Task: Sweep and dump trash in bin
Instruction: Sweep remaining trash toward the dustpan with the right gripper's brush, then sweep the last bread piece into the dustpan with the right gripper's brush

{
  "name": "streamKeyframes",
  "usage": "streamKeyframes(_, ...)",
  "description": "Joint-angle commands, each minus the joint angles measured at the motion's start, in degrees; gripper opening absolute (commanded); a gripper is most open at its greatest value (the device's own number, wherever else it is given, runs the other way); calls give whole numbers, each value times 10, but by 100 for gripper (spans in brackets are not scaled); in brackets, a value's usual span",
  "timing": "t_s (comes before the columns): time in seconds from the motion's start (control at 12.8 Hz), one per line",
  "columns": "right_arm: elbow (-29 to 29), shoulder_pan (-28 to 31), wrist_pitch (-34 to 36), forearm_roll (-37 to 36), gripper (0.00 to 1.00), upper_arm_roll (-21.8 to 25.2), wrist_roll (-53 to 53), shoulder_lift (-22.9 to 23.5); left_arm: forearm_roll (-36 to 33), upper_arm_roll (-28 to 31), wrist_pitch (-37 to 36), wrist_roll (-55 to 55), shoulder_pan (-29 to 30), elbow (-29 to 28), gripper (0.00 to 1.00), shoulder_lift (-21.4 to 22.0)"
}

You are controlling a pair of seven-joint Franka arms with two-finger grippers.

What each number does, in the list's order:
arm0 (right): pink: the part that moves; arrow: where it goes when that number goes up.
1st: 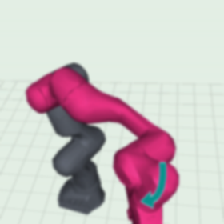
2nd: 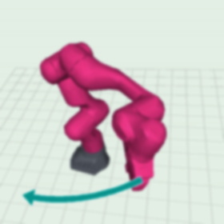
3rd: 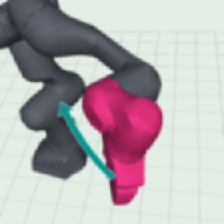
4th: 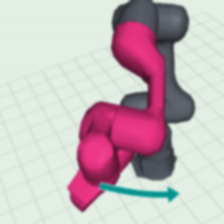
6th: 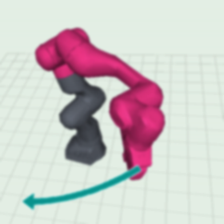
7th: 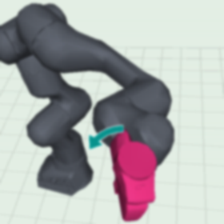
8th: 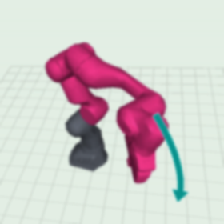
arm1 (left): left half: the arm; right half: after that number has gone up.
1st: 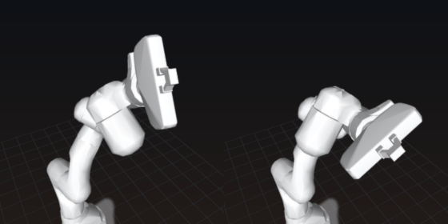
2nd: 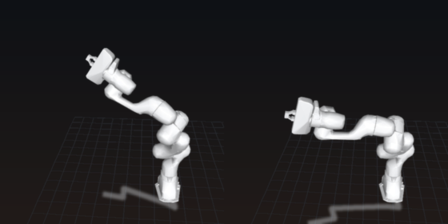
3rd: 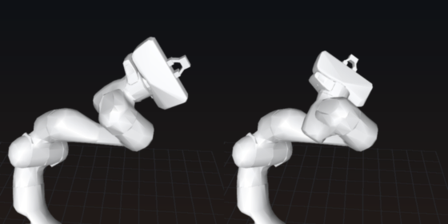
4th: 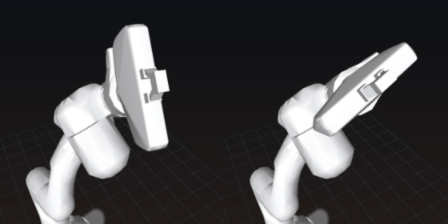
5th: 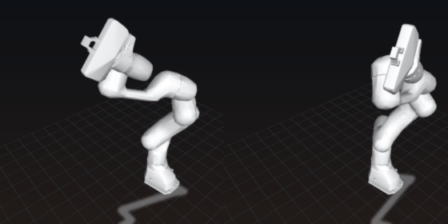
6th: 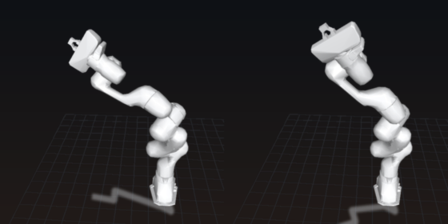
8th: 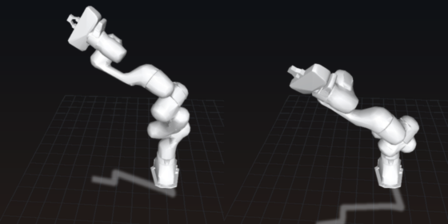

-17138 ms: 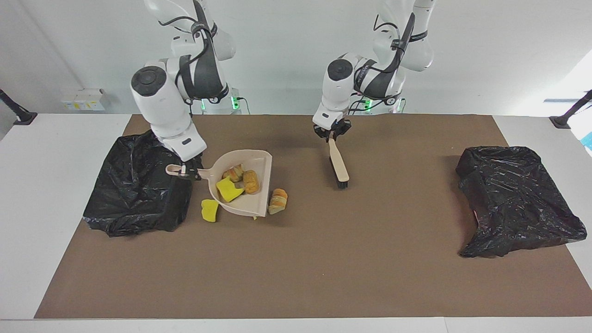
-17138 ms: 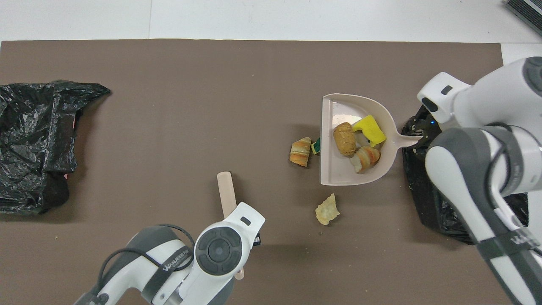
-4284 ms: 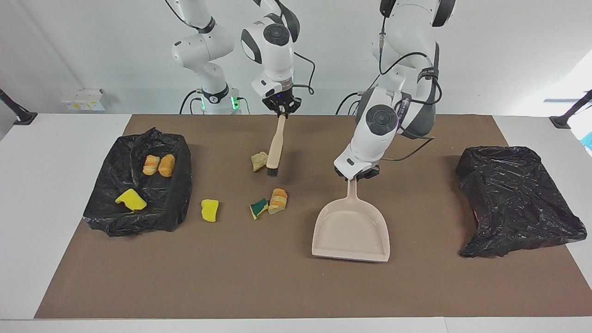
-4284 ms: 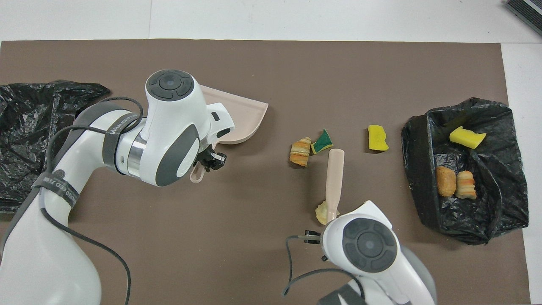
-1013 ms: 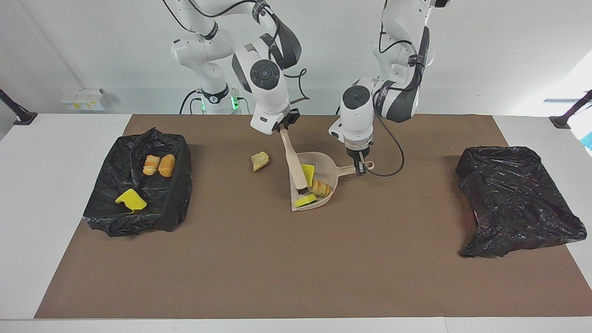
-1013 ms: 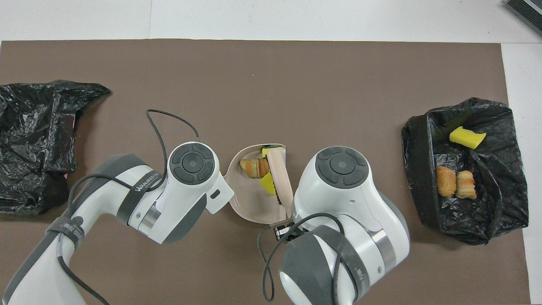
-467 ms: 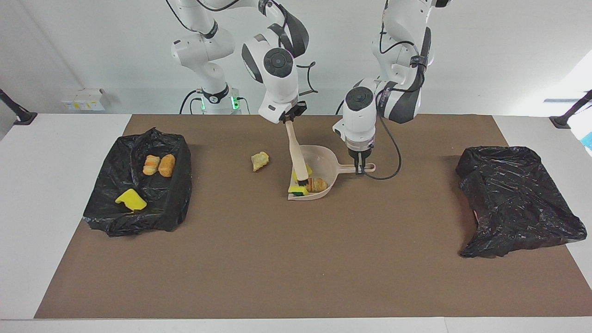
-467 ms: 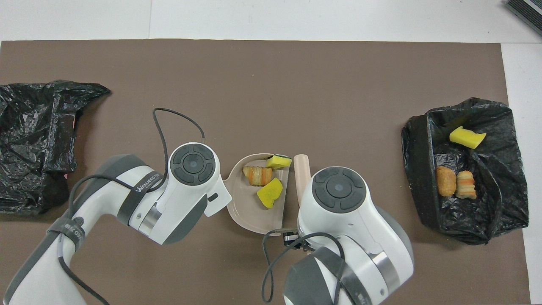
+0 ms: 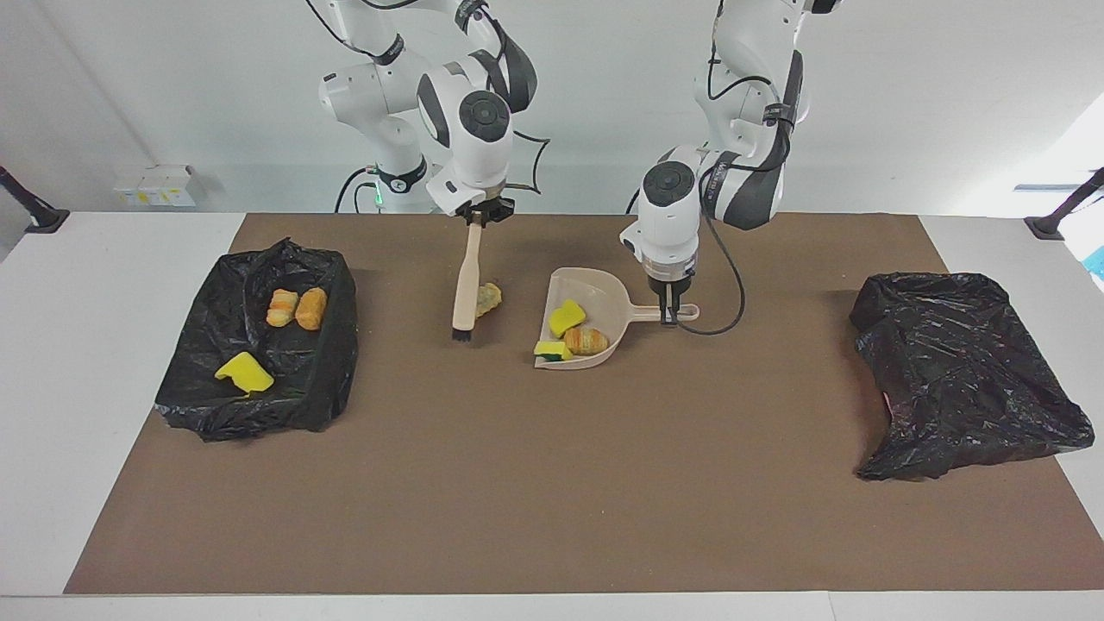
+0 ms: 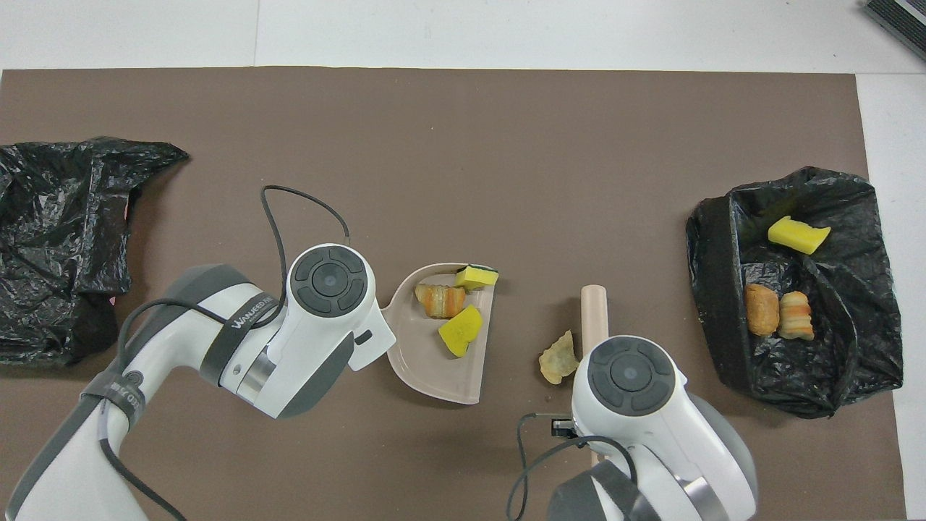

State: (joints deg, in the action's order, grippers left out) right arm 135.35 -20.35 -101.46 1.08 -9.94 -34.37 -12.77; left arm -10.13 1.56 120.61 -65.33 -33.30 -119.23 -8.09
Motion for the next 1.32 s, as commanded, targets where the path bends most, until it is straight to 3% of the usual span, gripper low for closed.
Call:
streamKeyframes(0.0,63,21,-28,-28,0,-7,-5,-51,8,2,13,-7,-1,-36,0,26)
streamKeyframes(0.16,76,18,-48,-8,0,-8,7,-36,8,2,12,-7,-1,-36,0,27)
streamKeyframes(0.47,69,15,-102,115,0,-8,116,-9,8,1,6,41,-6,-36,0,28)
streamKeyframes(0.86,-51,-56,-149,212,0,-8,142,100,8,1,16,66,-12,-43,0,32)
streamKeyframes(1.09,-123,-61,-141,226,0,-12,145,138,8,0,32,65,-11,-55,0,35)
streamKeyframes(1.25,-140,-65,-136,226,0,-12,143,141,8,1,62,66,-4,-74,0,41)
